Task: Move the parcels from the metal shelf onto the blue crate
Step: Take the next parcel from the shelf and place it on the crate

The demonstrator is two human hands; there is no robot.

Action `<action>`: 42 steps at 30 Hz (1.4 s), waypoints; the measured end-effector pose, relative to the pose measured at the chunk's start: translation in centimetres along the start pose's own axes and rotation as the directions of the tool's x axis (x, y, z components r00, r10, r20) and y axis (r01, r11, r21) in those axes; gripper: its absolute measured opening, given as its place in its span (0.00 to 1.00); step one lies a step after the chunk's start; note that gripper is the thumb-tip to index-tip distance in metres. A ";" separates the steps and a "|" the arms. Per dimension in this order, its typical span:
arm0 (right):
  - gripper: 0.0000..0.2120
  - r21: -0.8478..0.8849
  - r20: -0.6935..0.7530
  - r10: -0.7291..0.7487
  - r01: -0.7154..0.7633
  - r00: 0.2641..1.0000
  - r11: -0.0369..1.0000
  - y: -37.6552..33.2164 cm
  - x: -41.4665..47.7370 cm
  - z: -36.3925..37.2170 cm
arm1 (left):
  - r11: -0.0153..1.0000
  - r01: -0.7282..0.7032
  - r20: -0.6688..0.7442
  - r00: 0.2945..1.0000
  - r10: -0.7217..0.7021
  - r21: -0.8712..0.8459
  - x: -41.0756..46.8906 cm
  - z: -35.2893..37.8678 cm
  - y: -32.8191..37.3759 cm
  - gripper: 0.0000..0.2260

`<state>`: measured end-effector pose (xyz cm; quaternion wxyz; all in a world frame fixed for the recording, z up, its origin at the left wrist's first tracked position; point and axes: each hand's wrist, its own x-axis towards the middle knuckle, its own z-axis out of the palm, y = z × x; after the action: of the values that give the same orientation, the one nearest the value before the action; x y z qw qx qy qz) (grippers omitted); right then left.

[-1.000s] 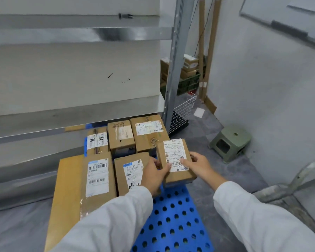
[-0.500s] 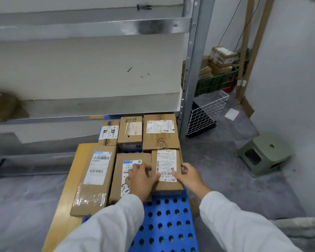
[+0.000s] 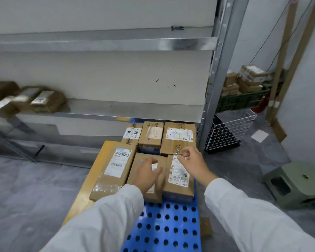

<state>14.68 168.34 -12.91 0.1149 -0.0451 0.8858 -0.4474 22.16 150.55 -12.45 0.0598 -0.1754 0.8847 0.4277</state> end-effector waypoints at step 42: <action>0.23 -0.233 0.659 -0.538 0.823 0.525 0.518 -61.8 -11.4 59.5 | 0.786 0.341 -0.581 0.813 0.029 0.516 -18.7 -67.2 -41.5 0.21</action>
<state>38.80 87.10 4.46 0.1333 -0.5493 0.8077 -0.1673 57.55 79.39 3.94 -0.1130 -0.3411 0.9320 0.0484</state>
